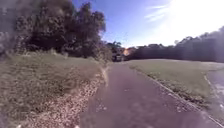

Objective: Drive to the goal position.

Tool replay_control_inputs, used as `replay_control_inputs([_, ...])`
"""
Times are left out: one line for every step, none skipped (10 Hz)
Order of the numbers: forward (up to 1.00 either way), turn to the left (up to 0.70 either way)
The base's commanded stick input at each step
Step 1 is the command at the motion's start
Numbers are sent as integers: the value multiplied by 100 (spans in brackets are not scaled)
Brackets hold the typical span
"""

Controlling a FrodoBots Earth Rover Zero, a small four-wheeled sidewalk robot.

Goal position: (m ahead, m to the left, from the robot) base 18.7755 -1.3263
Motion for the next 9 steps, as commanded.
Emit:
replay_control_inputs([70,0])
replay_control_inputs([70,0])
replay_control_inputs([70,0])
replay_control_inputs([70,0])
replay_control_inputs([70,0])
replay_control_inputs([70,0])
replay_control_inputs([70,0])
replay_control_inputs([70,0])
replay_control_inputs([70,0])
